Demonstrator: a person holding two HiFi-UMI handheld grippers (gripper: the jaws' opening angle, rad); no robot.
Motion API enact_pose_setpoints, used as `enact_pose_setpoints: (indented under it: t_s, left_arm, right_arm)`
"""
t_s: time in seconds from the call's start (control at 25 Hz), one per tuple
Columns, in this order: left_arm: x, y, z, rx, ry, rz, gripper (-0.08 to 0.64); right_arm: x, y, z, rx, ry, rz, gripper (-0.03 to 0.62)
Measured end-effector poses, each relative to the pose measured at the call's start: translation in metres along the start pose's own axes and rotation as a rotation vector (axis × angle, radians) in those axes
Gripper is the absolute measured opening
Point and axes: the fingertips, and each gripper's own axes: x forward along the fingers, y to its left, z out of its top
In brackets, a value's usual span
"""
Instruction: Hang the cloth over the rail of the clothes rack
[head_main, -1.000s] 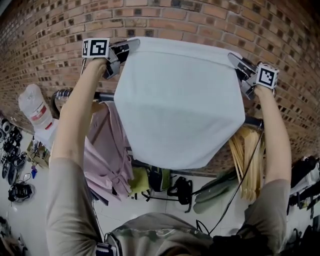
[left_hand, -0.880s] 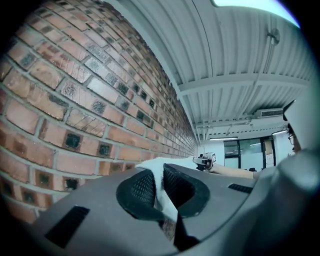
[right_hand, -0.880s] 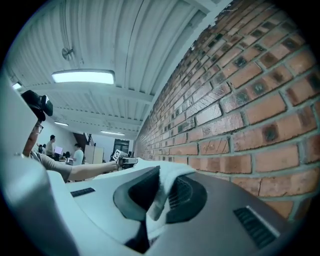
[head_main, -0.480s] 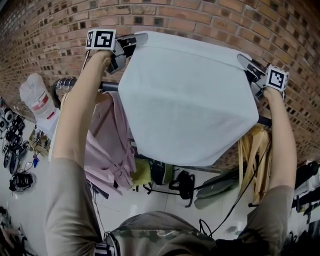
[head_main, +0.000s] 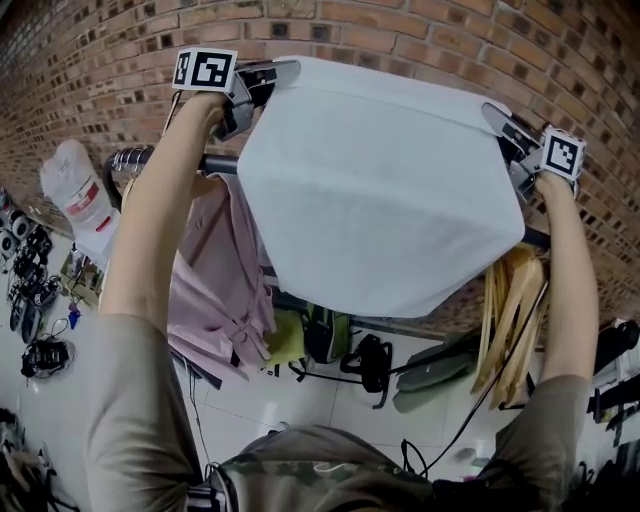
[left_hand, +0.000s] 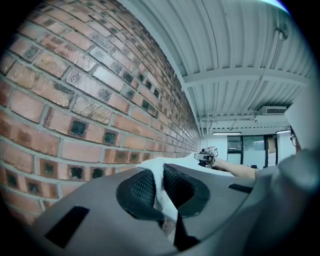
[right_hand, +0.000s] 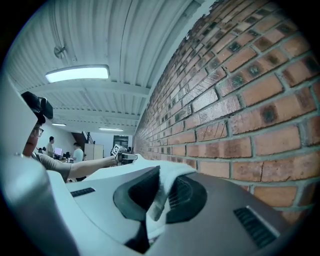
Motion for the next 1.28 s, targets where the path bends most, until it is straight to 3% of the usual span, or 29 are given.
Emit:
enact_pose_setpoints:
  t_s: [0.36,0.64,0.8,0.96,1.12,1.28]
  left_arm:
    - [0.007,-0.008,-0.002,0.012,0.011,-0.027,0.017]
    - [0.007,-0.013,-0.01,-0.105,0.021,-0.085,0.022]
    - [0.011,-0.016,-0.02,-0.129,0.075,-0.092,0.219]
    - [0.011,-0.017,-0.028,-0.12,0.112,-0.088,0.277]
    - [0.007,-0.004,-0.025,-0.102,0.104,-0.027,0.442]
    - [0.005,-0.001,-0.021,-0.076,0.087,-0.004,0.445]
  right_arm:
    - [-0.005,0.001,0.011,-0.039,-0.038,0.01,0.02]
    - [-0.002,0.006,0.0,0.035,-0.008,0.05,0.02]
    - [-0.001,0.007,-0.006,0.043,0.024,0.053,0.02]
    - [0.001,0.005,-0.013,0.065,0.06,0.037,0.02]
    - [0.002,0.008,-0.016,0.076,0.077,0.028,0.02]
    - [0.004,0.012,-0.025,0.073,0.123,0.03,0.02]
